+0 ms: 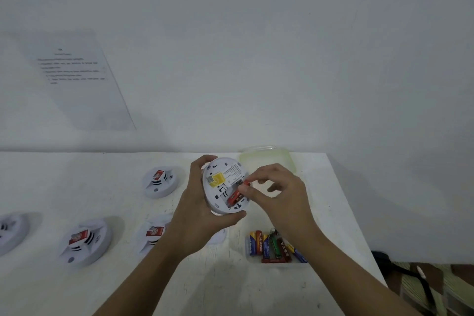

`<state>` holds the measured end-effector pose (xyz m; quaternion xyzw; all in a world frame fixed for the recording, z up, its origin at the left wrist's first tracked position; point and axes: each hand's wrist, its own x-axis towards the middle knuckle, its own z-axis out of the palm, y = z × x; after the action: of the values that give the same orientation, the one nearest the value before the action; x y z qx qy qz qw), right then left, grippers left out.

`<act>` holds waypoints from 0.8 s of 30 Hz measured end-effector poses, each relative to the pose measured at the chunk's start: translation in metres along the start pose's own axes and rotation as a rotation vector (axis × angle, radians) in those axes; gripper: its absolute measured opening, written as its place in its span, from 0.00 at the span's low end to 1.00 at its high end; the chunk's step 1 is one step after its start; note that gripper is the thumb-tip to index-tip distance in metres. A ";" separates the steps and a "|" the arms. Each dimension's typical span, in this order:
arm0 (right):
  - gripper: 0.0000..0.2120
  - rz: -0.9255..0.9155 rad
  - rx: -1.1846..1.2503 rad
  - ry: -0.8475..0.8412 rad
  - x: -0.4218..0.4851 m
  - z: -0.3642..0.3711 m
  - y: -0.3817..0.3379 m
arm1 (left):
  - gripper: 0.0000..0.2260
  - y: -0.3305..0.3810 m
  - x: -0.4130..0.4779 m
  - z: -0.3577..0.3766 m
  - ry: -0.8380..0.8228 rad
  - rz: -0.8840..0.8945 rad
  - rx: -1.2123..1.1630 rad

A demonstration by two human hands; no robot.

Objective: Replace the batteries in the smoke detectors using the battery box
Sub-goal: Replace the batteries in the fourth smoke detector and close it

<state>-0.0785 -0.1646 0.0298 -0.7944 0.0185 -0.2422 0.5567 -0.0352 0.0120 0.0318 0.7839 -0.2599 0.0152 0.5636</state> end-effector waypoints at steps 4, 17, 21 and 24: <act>0.09 0.070 0.066 0.006 -0.005 0.003 -0.002 | 0.42 0.001 -0.003 -0.002 -0.003 0.006 -0.010; 0.14 0.029 0.112 0.001 -0.017 0.015 -0.001 | 0.43 -0.003 -0.007 -0.004 0.021 0.021 -0.017; 0.21 0.016 0.009 -0.100 -0.021 0.016 -0.005 | 0.41 -0.004 -0.007 -0.003 0.008 0.003 -0.033; 0.21 -0.013 -0.081 -0.159 -0.017 0.014 -0.006 | 0.40 -0.007 -0.009 -0.002 -0.002 -0.010 -0.024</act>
<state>-0.0893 -0.1448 0.0250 -0.8331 -0.0215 -0.1810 0.5222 -0.0399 0.0186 0.0235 0.7784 -0.2567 0.0081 0.5728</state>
